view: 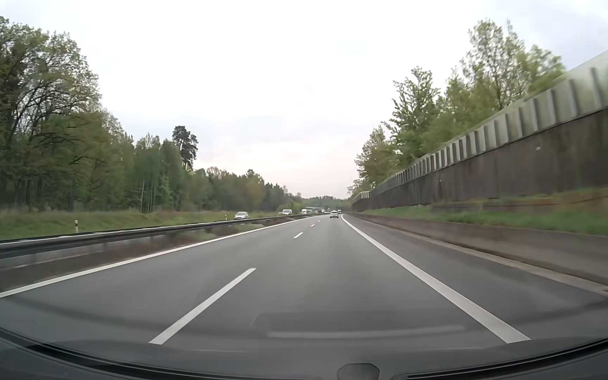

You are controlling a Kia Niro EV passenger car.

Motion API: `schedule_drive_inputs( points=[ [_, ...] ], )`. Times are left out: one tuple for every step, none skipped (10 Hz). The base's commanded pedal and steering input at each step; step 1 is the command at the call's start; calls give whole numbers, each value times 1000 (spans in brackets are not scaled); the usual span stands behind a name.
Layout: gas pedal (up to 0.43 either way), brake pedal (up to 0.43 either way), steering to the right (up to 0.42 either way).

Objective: Follow the waypoints while adhering to traffic rules and regulations

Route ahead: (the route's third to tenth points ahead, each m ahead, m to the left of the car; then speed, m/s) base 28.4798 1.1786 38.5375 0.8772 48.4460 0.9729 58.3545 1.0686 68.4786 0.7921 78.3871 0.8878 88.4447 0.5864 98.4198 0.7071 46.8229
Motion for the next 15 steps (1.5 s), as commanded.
schedule_drive_inputs(
  points=[
    [480,0,0],
    [488,0,-1],
    [500,0,-1],
    [520,0,-1],
    [531,0,-1],
    [531,0,-1],
    [531,0,-1],
    [531,0,-1],
    [531,0,-1],
    [531,0,-1],
    [531,0,-1],
    [531,0,-1],
    [531,0,-1],
    [531,0,-1],
    [520,0,-1]
  ],
)
